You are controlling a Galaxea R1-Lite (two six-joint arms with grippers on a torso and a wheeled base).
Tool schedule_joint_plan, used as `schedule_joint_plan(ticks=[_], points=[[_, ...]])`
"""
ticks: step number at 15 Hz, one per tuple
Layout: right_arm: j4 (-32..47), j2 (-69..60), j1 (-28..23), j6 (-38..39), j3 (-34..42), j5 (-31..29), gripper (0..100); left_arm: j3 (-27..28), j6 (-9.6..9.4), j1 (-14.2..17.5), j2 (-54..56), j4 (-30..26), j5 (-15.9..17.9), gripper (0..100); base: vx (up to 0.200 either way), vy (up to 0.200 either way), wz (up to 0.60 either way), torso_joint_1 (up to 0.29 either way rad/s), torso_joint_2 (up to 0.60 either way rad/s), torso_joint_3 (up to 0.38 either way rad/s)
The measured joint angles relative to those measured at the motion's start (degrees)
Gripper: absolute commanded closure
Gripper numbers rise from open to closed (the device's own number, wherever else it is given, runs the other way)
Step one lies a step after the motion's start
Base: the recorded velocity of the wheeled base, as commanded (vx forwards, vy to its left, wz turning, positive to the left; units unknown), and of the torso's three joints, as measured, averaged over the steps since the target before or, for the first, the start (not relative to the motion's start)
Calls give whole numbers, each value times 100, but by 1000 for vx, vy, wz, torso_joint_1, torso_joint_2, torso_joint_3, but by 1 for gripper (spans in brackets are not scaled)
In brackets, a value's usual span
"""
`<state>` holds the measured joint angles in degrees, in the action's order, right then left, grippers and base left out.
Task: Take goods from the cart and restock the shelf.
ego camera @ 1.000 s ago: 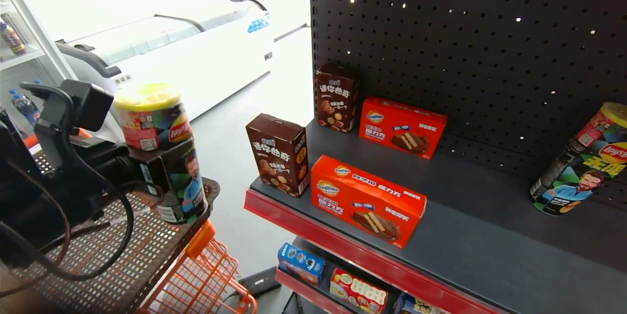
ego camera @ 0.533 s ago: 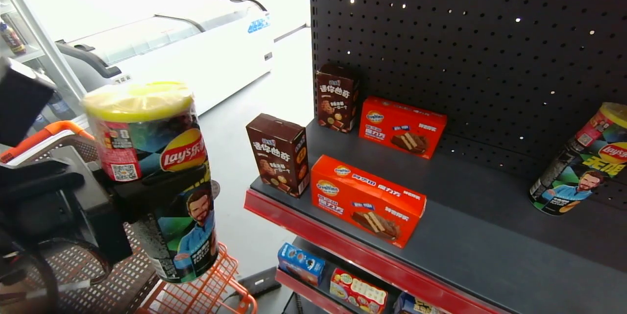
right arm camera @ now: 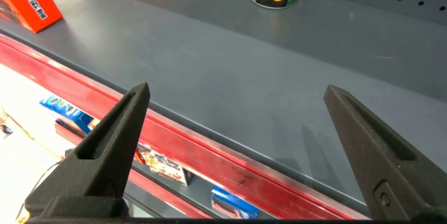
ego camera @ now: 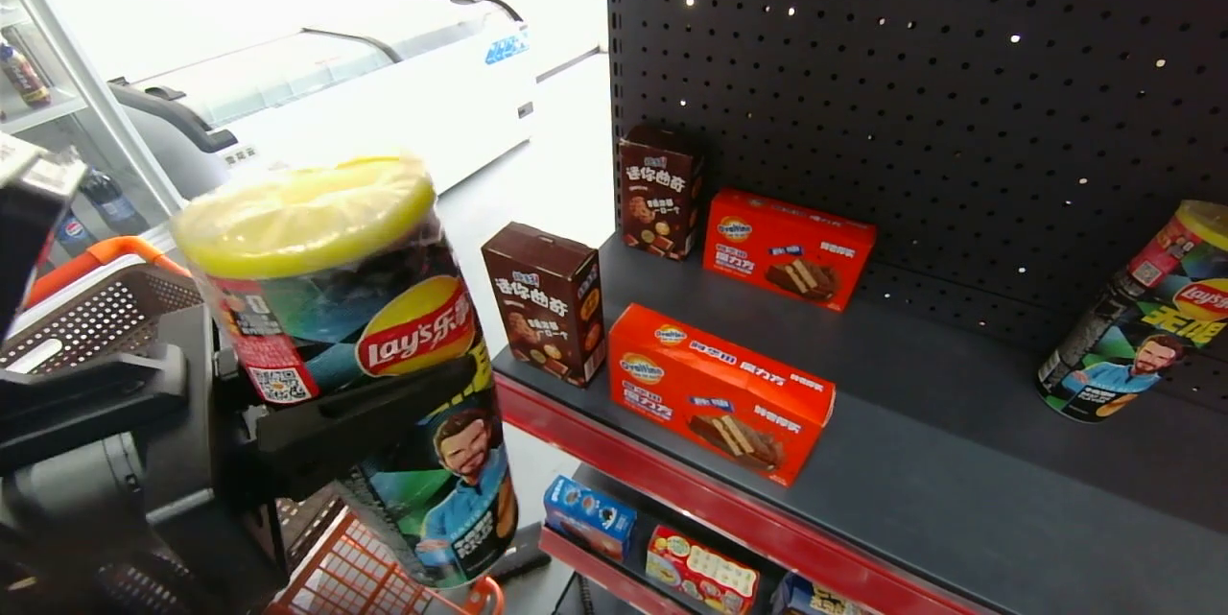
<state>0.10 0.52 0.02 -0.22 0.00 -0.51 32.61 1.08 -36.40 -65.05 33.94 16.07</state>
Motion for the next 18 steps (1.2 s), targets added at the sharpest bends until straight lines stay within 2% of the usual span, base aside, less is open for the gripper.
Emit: schedule_joint_plan(ticks=[1,2,3,9,14,18], points=[[0,0,0,0,0,-2,0,22,263,-210,-57,315,93,100,0,0,0,0,0,0],[0,0,5,0,0,-2,0,18,382,-345,-94,405,130,100,0,0,0,0,0,0],[0,0,5,0,0,-2,0,7,413,-417,-123,407,134,100,0,0,0,0,0,0],[1,0,0,-5,0,27,0,27,441,-483,-179,418,460,100,0,0,0,0,0,0],[0,0,7,0,0,27,0,38,444,-485,-184,421,864,100,0,0,0,0,0,0],[-7,0,0,-2,0,27,0,49,444,-483,-184,433,939,100,0,0,-600,-2,1,4]])
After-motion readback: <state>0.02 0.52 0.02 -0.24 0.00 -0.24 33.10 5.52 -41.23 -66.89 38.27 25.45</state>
